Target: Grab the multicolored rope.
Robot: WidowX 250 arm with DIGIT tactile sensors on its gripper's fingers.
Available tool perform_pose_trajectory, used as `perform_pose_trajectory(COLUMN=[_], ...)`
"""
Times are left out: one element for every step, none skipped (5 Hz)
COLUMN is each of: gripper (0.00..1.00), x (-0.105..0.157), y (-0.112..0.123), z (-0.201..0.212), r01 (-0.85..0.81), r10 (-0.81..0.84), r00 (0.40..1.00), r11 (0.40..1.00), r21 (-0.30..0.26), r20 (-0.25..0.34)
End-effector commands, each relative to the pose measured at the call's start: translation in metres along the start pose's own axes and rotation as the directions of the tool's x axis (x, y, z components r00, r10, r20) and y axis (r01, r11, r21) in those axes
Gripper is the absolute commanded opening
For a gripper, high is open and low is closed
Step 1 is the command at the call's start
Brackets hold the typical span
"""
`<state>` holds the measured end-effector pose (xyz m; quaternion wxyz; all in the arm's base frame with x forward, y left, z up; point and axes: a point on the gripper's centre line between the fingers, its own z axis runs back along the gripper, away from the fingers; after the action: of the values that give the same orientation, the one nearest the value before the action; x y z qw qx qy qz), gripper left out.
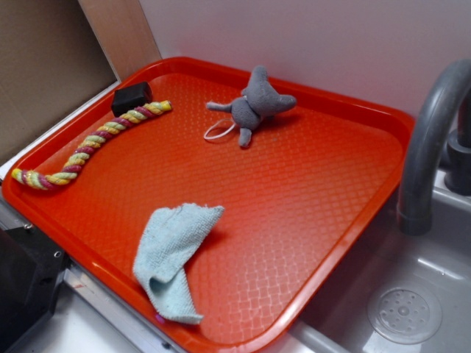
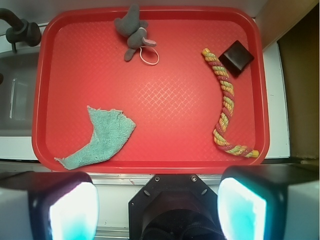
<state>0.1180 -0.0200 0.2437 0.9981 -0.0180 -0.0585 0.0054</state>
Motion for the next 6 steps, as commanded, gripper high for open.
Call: perform_pose_trajectory(gripper=[1.00, 1.00, 1.00, 1.00, 1.00, 1.00], x=[0.000, 0.020, 0.037, 0.042, 0.037, 0.034], y=[0.000, 0.024, 0.049, 0.073, 0.093, 0.107], z=[0.000, -0.034, -0.067, -0.093, -0.119, -0.146], r01=[0.000, -0.096, -0.145, -0.178, -0.199, -0.212], r10=[0.000, 0.095, 0.142, 0.174, 0.196, 0.214], r00=[1.000, 0.995, 0.988, 0.983, 0.980, 0.977], r11=[1.000, 0.995, 0.988, 0.981, 0.972, 0.961], r21=[0.000, 0.016, 0.050, 0.076, 0.121, 0.176], r20=[0.000, 0.021, 0.053, 0.064, 0.043, 0.006])
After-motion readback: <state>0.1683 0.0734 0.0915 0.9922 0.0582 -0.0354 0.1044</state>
